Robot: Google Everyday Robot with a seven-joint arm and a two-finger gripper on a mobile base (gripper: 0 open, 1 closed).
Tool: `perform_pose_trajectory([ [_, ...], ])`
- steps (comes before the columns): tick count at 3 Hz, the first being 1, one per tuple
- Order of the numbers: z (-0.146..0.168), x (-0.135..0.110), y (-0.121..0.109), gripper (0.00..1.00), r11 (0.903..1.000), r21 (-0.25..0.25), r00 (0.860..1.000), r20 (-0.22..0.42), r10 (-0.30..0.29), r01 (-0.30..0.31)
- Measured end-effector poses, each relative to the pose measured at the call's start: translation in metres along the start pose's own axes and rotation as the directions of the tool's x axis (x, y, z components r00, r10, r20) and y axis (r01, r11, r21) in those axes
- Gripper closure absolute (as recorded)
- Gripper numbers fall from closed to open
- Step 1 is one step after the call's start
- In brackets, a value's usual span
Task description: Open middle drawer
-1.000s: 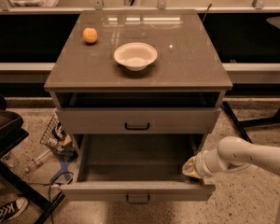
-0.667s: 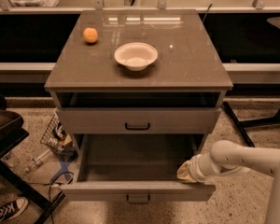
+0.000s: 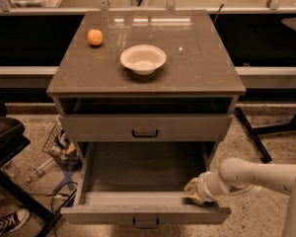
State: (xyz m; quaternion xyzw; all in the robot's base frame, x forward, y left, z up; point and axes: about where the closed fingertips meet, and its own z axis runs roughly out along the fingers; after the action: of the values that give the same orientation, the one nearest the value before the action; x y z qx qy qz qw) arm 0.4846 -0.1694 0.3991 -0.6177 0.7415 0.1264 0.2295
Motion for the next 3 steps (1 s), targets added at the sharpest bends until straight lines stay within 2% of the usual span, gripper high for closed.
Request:
perform_pose_trajectory([
  [1,-0.005,0.002,0.021,1.00,1.0000,-0.007,0.999,-0.041,-0.001,0.001],
  [2,-0.029,-0.002,0.045,1.00,0.9997,0.006,0.989,-0.145,-0.020,0.022],
  [3,-0.044,-0.017,0.079,0.83,0.9972,-0.052,0.971,-0.232,-0.063,0.053],
])
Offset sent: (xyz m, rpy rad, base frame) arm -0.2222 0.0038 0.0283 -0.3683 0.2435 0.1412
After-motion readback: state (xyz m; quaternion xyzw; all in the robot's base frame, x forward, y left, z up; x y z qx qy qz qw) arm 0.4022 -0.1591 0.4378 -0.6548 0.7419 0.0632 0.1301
